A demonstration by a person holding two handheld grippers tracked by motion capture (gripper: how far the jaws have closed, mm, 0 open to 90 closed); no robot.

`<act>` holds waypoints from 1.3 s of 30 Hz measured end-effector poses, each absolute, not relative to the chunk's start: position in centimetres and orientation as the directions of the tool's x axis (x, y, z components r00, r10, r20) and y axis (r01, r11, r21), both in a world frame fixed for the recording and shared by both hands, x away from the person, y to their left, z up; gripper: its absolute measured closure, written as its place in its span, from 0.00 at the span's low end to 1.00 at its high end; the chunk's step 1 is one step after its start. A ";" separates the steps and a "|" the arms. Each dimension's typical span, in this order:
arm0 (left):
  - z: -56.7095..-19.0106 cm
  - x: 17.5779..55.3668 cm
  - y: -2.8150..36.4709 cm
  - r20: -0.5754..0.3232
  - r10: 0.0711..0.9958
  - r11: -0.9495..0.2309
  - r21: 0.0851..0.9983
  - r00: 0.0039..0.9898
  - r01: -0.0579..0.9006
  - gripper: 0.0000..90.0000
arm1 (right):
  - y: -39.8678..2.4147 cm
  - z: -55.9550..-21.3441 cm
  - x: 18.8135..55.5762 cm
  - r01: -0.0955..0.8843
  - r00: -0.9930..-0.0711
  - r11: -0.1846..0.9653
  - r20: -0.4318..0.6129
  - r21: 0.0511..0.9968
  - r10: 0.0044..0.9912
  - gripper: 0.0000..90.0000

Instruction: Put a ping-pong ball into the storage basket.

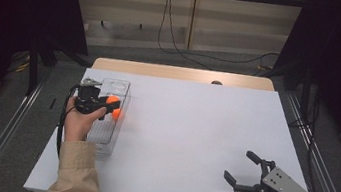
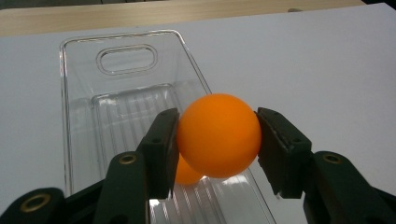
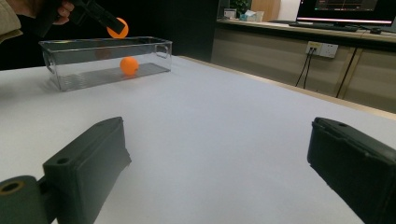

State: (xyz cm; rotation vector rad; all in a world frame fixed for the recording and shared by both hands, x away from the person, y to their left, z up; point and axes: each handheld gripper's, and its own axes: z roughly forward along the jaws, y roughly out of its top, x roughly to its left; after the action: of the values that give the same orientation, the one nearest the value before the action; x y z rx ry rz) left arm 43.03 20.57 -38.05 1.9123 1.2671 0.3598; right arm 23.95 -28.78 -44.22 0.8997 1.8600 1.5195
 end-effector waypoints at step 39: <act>-38.9 43.0 21.3 -0.142 0.898 -0.198 0.714 0.416 0.671 0.56 | -28.6 -44.2 24.2 0.140 -0.617 0.130 -0.016 0.982 0.787 0.05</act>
State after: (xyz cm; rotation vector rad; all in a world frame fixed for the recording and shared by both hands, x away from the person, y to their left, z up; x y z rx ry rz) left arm 43.02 21.33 -38.93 1.9497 1.3312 0.4006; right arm 24.15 -28.59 -44.21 0.8903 1.8626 1.5235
